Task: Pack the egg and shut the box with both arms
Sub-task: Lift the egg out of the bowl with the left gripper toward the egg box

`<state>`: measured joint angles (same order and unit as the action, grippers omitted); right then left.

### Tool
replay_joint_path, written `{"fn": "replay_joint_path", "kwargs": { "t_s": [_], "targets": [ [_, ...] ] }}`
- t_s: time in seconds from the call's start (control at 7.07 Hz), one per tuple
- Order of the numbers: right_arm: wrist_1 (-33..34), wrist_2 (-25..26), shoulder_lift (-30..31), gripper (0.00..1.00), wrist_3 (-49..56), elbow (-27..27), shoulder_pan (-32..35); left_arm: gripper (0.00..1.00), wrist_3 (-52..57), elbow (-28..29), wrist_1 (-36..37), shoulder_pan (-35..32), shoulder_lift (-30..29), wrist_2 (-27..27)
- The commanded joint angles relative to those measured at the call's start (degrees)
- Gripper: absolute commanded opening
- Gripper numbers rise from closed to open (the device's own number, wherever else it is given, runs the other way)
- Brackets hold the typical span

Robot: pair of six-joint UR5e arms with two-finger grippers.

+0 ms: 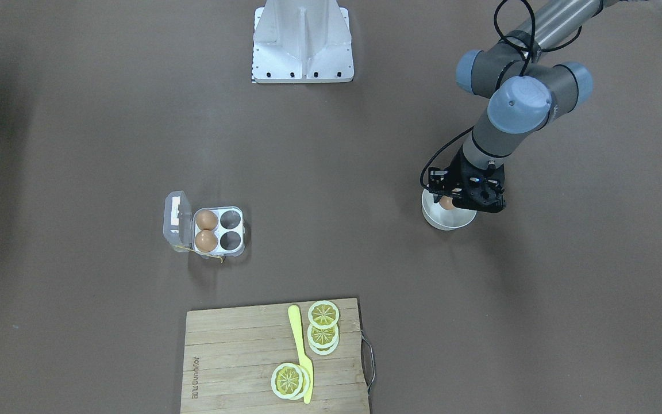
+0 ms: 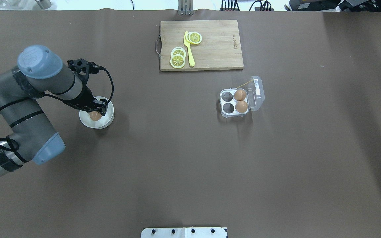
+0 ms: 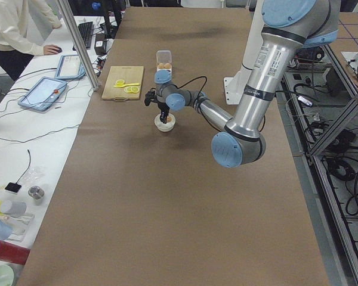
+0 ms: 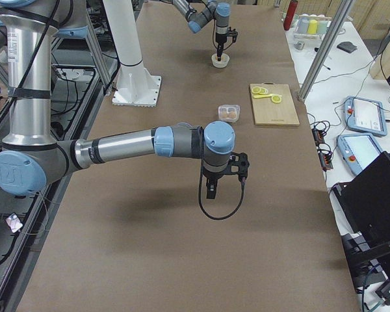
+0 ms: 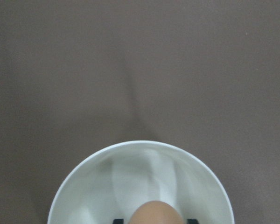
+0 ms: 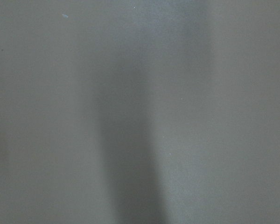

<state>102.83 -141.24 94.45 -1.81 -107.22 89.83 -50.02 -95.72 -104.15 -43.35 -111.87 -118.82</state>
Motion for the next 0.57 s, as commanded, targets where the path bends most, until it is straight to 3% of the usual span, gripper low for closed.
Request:
{"fn": "replay_joint_path", "kwargs": {
  "t_s": [0.0, 0.42],
  "targets": [
    [-0.09, 0.0, -0.06, 1.0, -0.03, 0.08, 0.0, 0.0, -0.78, -3.32, 0.52, -2.34, 0.69, 0.0],
    [-0.09, 0.0, -0.06, 1.0, -0.03, -0.01, 0.0, 0.0, -12.17, -4.83, 0.7, -2.71, -2.28, -0.18]
  ]
}}
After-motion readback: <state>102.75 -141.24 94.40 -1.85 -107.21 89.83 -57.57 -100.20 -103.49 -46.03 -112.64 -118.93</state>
